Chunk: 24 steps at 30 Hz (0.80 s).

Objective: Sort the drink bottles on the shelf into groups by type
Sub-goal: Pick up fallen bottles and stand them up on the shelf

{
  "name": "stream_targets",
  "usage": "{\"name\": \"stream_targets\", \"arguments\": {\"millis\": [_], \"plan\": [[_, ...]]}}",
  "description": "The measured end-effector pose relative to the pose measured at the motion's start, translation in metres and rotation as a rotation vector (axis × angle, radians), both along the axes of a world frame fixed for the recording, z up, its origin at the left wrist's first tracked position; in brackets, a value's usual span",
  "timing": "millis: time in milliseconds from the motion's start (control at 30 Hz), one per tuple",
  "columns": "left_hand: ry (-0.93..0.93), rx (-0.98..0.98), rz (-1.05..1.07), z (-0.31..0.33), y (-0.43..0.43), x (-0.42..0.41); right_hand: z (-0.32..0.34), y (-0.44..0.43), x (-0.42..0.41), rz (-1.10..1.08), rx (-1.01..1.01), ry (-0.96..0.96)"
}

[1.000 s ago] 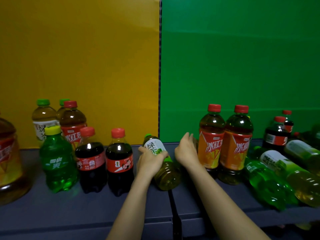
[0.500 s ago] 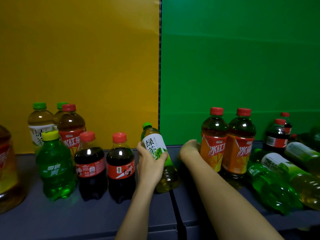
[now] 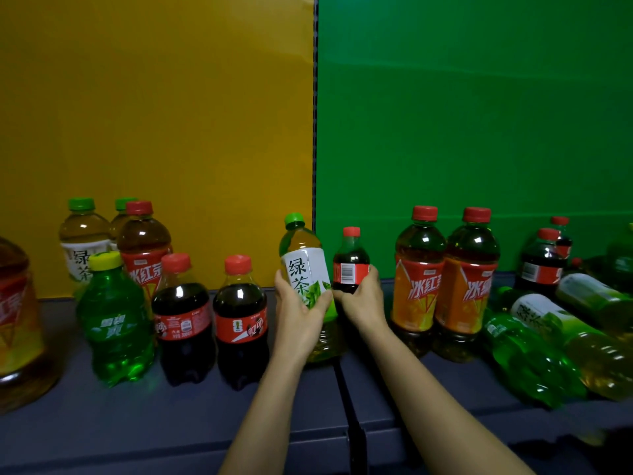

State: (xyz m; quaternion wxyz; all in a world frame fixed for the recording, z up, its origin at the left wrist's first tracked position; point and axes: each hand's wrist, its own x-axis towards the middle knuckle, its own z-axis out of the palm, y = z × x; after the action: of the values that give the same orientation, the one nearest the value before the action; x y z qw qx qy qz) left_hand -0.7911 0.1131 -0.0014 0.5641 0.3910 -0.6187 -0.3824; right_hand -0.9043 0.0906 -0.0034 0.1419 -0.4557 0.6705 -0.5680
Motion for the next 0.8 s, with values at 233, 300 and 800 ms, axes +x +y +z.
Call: {"name": "stream_targets", "arguments": {"millis": [233,300,800], "plan": [[-0.028,-0.077,0.005,-0.003,0.003,0.008,-0.01,0.007,-0.004,0.018,-0.059,0.067],[-0.07,-0.107,0.009,-0.005,0.008,0.011,-0.012,0.01,-0.005,0.02,-0.057,0.071],[-0.267,-0.247,0.101,-0.013,0.03,0.018,-0.025,0.024,-0.002,0.02,0.002,0.127]]}}
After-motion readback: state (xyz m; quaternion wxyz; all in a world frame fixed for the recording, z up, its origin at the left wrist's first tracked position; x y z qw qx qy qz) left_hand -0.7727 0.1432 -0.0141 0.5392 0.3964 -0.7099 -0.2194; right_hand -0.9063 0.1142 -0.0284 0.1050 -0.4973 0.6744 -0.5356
